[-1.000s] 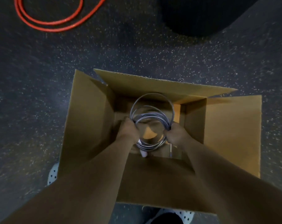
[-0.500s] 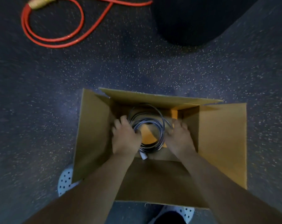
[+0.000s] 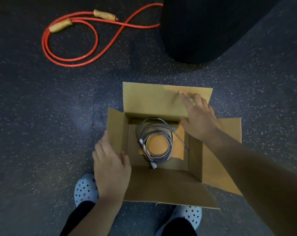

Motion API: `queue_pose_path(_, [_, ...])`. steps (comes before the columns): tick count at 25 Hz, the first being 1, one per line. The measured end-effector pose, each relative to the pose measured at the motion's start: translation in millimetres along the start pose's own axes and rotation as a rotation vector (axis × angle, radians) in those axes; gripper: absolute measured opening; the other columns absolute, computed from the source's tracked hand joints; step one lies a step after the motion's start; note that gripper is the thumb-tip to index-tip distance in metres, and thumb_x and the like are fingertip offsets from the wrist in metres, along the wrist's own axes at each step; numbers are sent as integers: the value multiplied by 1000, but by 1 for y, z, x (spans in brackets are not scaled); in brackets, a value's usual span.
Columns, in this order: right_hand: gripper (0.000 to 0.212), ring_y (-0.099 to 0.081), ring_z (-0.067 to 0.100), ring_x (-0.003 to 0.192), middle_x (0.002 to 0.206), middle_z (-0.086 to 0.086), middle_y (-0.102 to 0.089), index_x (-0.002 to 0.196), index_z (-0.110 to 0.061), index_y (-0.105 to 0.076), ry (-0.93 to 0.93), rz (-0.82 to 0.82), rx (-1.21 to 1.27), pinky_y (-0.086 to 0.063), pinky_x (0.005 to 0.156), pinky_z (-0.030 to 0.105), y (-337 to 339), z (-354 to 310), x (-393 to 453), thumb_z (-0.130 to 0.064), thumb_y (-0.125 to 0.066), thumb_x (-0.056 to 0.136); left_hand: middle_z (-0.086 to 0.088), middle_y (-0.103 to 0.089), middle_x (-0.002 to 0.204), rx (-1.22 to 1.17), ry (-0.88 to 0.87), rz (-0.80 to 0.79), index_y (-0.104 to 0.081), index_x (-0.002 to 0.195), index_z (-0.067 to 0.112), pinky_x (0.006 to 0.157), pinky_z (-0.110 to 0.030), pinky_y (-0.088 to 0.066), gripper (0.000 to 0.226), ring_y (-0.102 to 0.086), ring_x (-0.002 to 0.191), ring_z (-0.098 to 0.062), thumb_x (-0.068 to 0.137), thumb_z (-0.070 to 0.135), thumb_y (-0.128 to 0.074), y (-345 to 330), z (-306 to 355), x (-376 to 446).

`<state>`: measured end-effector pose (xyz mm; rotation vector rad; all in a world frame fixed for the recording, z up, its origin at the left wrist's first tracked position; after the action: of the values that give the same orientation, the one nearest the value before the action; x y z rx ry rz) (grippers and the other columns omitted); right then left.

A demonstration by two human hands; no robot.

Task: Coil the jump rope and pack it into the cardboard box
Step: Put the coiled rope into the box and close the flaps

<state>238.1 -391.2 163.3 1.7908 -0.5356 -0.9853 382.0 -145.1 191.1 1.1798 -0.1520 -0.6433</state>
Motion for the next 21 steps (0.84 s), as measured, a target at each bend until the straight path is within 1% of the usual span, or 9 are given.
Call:
queue_pose_path(3, [81,-34,33,144,156,13,-37,162,-26,-18,7,34,89,-34,115,51,-1,2,-12,-27,-60,93,-7,-51,135,-8,-152,-86,-32,150,18,91,-45,-52,66,-50,119,-26,90,18,-61,-18,21,-11])
queue_pose_path(6, [77,-29,34,149,159,13,-37,161,-26,-18,-67,46,91,-29,119,53,-10,16,-53,-29,-56,95,-5,-48,139,30,-161,-179,-32,151,19,95,-41,-51,62,-48,123,-23,94,28,-57,-39,40,-8])
queue_pose_path(10, [102,-14,53,151,169,24,-5,162,-24,6,-543,-31,-83,-21,118,66,-37,66,-103,-50,-59,87,-5,-44,143,157,-229,-259,-30,149,23,94,-39,-53,59,-47,126,-23,97,41,-50,-61,55,6])
queue_pose_path(11, [108,-19,55,148,168,27,-5,161,-21,11,-655,-49,-26,-26,115,66,-41,73,-111,-52,-61,85,-5,-42,144,178,-260,-278,-28,150,22,94,-40,-53,60,-46,127,-24,97,44,-48,-65,57,9])
queue_pose_path(13, [108,-35,53,140,163,30,-21,160,-13,13,-776,-37,183,-37,106,62,-41,75,-117,-46,-61,88,-6,-38,148,219,-310,-322,-25,153,20,96,-42,-51,65,-43,131,-26,98,50,-43,-70,60,17])
queue_pose_path(15, [98,-49,49,127,153,27,-37,161,-9,6,-777,69,308,-47,94,56,-33,62,-122,-36,-58,92,-7,-34,154,249,-346,-374,-21,155,20,101,-45,-48,70,-37,137,-28,98,54,-41,-70,60,25])
queue_pose_path(17, [86,-62,42,111,145,20,-48,159,-18,-4,-711,144,364,-54,84,52,-20,41,-132,-32,-58,93,-5,-25,162,285,-376,-474,-12,158,22,108,-50,-42,80,-25,147,-31,95,60,-42,-70,54,29])
queue_pose_path(19, [69,-70,30,99,138,12,-58,152,-27,-16,-551,90,425,-60,80,48,-16,9,-141,-36,-55,97,-2,-3,170,340,-386,-624,3,160,26,116,-57,-29,95,-7,154,-34,90,68,-45,-71,47,29])
queue_pose_path(21, [61,-63,27,120,154,5,-47,156,-34,-17,-349,-74,400,-57,92,47,-30,-24,-143,-49,-39,102,1,18,169,411,-391,-762,16,158,30,120,-58,-18,107,8,155,-35,84,74,-47,-74,42,28])
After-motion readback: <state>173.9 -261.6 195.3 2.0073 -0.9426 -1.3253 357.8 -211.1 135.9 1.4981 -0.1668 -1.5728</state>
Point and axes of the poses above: each hand's wrist, its own x-axis towards the middle knuckle, its own y-axis out of the back of the hand, z = x × y, the point moved 3 cm from there along x, towards the middle knuckle
